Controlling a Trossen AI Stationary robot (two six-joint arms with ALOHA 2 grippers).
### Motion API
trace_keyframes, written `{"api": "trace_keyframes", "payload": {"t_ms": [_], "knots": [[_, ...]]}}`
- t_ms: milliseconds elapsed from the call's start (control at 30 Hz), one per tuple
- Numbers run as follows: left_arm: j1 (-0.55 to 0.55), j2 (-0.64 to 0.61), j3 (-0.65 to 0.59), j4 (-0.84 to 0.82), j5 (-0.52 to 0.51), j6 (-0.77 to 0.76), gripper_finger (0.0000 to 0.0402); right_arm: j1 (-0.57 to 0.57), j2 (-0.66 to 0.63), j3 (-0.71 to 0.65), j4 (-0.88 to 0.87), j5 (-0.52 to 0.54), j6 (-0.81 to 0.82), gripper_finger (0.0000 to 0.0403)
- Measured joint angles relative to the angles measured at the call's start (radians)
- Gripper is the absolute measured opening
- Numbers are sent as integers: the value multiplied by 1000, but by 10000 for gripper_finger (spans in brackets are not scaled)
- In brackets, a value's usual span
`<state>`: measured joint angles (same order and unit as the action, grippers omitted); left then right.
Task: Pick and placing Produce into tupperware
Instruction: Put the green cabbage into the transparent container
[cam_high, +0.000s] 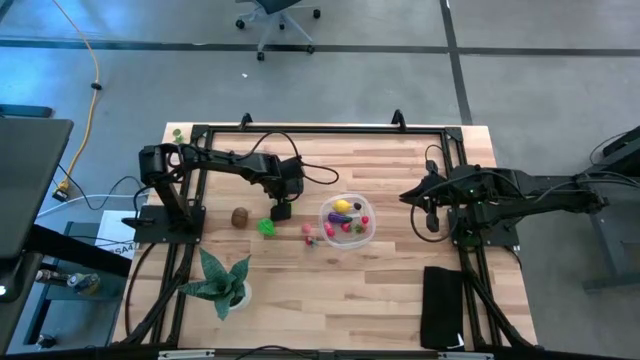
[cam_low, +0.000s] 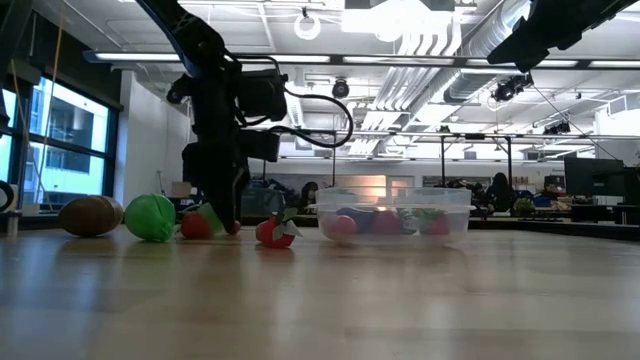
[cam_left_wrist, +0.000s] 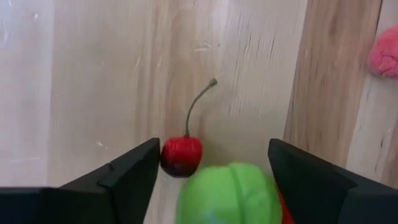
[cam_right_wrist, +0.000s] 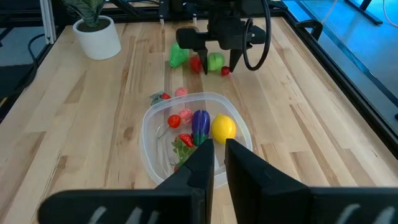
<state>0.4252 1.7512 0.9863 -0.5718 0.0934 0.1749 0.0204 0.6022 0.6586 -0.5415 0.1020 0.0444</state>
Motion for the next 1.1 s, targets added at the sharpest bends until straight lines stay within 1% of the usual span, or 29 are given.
{"api": "trace_keyframes", "payload": {"t_ms": [100, 233, 333, 633, 800, 900, 1100], "knots": [[0, 0, 0, 1, 1, -14, 274, 0, 0, 0, 0, 0, 0, 30], [0, 0, 0, -1, 3, -16, 273, 0, 0, 0, 0, 0, 0, 30], [0, 0, 0, -10, 1, -23, 280, 0, 0, 0, 0, 0, 0, 30], [0, 0, 0, -65, -50, -56, 310, 0, 0, 0, 0, 0, 0, 30], [0, 0, 0, -69, -55, -72, 314, 0, 0, 0, 0, 0, 0, 30], [0, 0, 0, -70, -60, -82, 307, 0, 0, 0, 0, 0, 0, 30], [0, 0, 0, -65, -60, -106, 277, 0, 0, 0, 0, 0, 0, 30]]}}
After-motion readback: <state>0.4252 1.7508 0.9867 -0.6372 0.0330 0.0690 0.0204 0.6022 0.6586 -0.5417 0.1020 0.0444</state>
